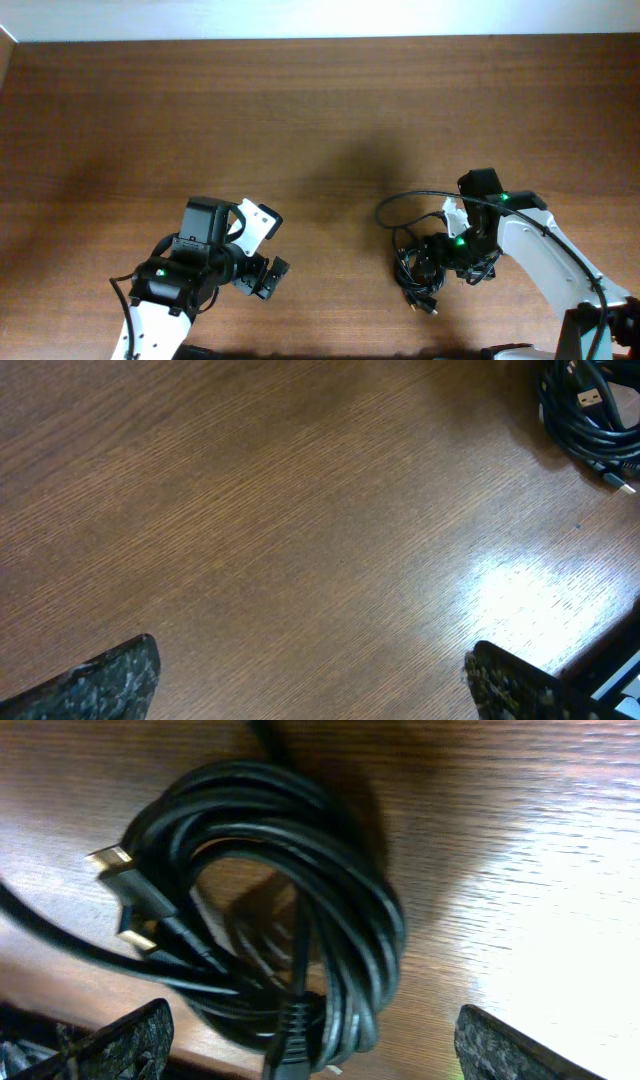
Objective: Untangle cables
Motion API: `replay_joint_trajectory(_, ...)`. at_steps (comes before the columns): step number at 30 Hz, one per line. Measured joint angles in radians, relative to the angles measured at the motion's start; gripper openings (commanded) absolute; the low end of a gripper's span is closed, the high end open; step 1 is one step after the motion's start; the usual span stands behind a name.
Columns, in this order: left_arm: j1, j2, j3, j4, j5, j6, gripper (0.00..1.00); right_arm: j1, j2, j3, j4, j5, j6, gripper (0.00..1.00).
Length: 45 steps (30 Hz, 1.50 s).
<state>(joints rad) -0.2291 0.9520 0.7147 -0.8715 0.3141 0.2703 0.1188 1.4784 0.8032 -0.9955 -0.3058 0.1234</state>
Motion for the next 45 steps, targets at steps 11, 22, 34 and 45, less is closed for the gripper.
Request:
replay_joint_trajectory(11, 0.0, 0.0, 0.0, 0.0, 0.0, 0.0, 0.99, 0.0, 0.004, -0.102, 0.176, 0.047, 0.065, 0.24)
replay_joint_trajectory(22, 0.0, 0.0, 0.0, 0.0, 0.0, 0.0, 0.99, 0.0, 0.005, -0.169, 0.54, -0.253, 0.055, 0.04)
replay_joint_trajectory(34, -0.003, 0.012, 0.081, 0.147, 0.292, -0.275, 0.98, 0.001, 0.013, -0.176, 1.341, -0.529, 0.044, 0.04)
replay_joint_trajectory(45, -0.173, 0.351, 0.431, 0.04, 0.19, -0.276, 0.98, 0.001, -0.04, -0.176, 1.434, -0.8, -0.032, 0.04)
